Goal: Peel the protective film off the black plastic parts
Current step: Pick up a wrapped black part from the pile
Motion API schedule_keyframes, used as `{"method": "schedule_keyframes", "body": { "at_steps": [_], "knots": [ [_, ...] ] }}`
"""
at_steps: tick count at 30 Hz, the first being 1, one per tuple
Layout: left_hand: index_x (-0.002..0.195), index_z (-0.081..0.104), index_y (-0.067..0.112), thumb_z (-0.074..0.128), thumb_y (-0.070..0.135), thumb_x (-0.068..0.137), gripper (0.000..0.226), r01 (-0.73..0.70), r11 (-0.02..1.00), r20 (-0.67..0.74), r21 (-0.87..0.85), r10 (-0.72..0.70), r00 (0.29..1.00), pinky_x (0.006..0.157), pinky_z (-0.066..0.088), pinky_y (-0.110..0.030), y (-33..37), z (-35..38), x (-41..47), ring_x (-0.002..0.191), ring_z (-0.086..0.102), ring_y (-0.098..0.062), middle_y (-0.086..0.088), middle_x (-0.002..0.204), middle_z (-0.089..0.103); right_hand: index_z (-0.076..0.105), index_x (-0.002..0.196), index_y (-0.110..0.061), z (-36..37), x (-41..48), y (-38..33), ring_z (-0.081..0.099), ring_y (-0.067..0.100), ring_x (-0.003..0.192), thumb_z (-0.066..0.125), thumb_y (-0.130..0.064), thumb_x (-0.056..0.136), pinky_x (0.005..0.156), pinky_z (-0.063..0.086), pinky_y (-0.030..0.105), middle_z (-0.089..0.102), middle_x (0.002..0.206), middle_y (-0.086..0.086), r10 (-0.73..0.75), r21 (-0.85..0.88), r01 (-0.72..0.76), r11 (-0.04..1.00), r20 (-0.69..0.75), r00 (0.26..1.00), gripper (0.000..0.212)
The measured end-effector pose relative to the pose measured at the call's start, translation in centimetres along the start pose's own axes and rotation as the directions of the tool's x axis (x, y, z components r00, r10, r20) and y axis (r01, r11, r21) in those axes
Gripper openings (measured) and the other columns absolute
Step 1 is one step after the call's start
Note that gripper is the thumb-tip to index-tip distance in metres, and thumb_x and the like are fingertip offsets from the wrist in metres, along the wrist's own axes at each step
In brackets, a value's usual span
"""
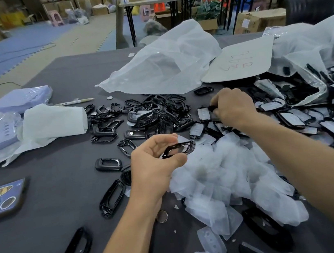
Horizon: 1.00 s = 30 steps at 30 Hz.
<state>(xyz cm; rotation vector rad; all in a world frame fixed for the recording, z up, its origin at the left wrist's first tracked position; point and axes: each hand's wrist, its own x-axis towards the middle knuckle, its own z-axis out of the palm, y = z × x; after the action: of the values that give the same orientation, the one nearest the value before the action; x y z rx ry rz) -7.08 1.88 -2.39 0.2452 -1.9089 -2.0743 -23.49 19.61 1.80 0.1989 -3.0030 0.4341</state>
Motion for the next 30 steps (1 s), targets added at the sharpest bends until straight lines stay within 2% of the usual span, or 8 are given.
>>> {"method": "schedule_keyframes", "body": {
  "at_steps": [3, 7, 11, 15, 17, 21, 25, 30],
  "knots": [
    [0.098, 0.077, 0.011, 0.080, -0.026, 0.064, 0.050, 0.015, 1.000, 0.000, 0.014, -0.015, 1.000, 0.081, 0.058, -0.019, -0.2, 0.0, 0.0, 0.104, 0.074, -0.012, -0.001, 0.103, 0.080, 0.080, 0.100, -0.026, -1.0, -3.4, -1.4, 0.068, 0.025, 0.089, 0.068, -0.021, 0.095, 0.080, 0.052, 0.034, 0.075, 0.088, 0.001, -0.014, 0.271, 0.043, 0.962, -0.108, 0.994, 0.014],
    [0.105, 0.076, 0.012, 0.069, -0.035, 0.066, 0.062, 0.054, 0.998, 0.004, -0.033, -0.054, 0.999, 0.078, 0.058, -0.021, -0.2, 0.2, 0.0, 0.094, 0.076, -0.015, -0.006, 0.102, 0.080, 0.074, 0.085, -0.017, -0.4, -8.7, -4.7, 0.051, 0.006, 0.057, 0.068, -0.022, 0.096, 0.056, 0.040, 0.024, 0.065, 0.064, -0.006, -0.105, 0.556, 0.174, 0.813, -0.154, 0.982, 0.014],
    [0.112, 0.074, 0.009, 0.057, -0.039, 0.072, 0.065, 0.142, 0.983, 0.036, -0.118, -0.139, 0.990, 0.068, 0.058, -0.019, -0.5, 0.1, 0.0, 0.088, 0.077, -0.017, -0.011, 0.099, 0.080, 0.071, 0.088, -0.018, 1.7, -12.6, -6.2, 0.057, 0.002, 0.066, 0.063, -0.010, 0.096, 0.059, 0.041, 0.014, 0.065, 0.070, -0.009, -0.114, 0.698, 0.216, 0.682, -0.190, 0.975, 0.015],
    [0.092, 0.083, 0.016, 0.061, -0.024, 0.080, 0.048, 0.123, 0.992, 0.012, -0.035, -0.122, 0.992, 0.071, 0.063, -0.030, -0.5, 0.4, -0.3, 0.076, 0.075, -0.022, -0.018, 0.080, 0.077, 0.074, 0.108, -0.024, 3.2, -13.9, -5.9, 0.066, 0.006, 0.087, 0.062, -0.012, 0.098, 0.080, 0.052, 0.021, 0.074, 0.092, -0.011, -0.049, 0.744, 0.170, 0.646, -0.181, 0.982, 0.019],
    [0.090, 0.083, 0.016, 0.065, -0.017, 0.083, 0.039, 0.141, 0.990, -0.001, -0.023, -0.141, 0.990, 0.078, 0.063, -0.037, -0.5, 0.6, -0.4, 0.079, 0.076, -0.026, -0.015, 0.085, 0.079, 0.072, 0.110, -0.027, 3.4, -14.1, -5.8, 0.065, 0.006, 0.086, 0.062, -0.012, 0.098, 0.079, 0.052, 0.020, 0.074, 0.092, -0.013, -0.018, 0.743, 0.168, 0.648, -0.205, 0.979, 0.022],
    [0.081, 0.083, 0.020, 0.068, -0.007, 0.079, 0.031, 0.141, 0.990, -0.104, 0.027, -0.137, 0.985, 0.059, 0.056, -0.022, 0.0, 0.6, -0.2, 0.066, 0.072, -0.018, -0.011, 0.076, 0.078, 0.066, 0.097, -0.029, 3.3, -14.1, -5.6, 0.061, 0.007, 0.072, 0.063, -0.011, 0.096, 0.065, 0.046, 0.016, 0.067, 0.074, -0.015, 0.013, 0.743, 0.183, 0.644, -0.249, 0.968, 0.018],
    [0.077, 0.081, 0.028, 0.069, 0.020, 0.067, 0.017, 0.134, 0.983, -0.155, 0.128, -0.113, 0.981, 0.047, 0.050, -0.021, 0.6, 0.9, -0.4, 0.048, 0.065, -0.015, -0.006, 0.066, 0.076, 0.064, 0.083, -0.028, 3.1, -13.9, -5.6, 0.062, 0.006, 0.069, 0.067, -0.006, 0.091, 0.063, 0.044, 0.011, 0.068, 0.073, -0.016, 0.015, 0.777, 0.168, 0.607, -0.223, 0.975, 0.023],
    [0.070, 0.074, 0.027, 0.072, 0.025, 0.072, 0.004, 0.113, 0.957, -0.188, 0.267, -0.064, 0.980, 0.040, 0.048, -0.023, 0.8, 1.1, -0.9, 0.043, 0.068, -0.015, -0.001, 0.058, 0.073, 0.077, 0.076, -0.019, 2.7, -13.5, -5.1, 0.071, 0.008, 0.074, 0.075, 0.002, 0.081, 0.070, 0.056, 0.019, 0.077, 0.080, -0.009, 0.101, 0.909, 0.110, 0.401, -0.163, 0.981, 0.022]
  ]
}}
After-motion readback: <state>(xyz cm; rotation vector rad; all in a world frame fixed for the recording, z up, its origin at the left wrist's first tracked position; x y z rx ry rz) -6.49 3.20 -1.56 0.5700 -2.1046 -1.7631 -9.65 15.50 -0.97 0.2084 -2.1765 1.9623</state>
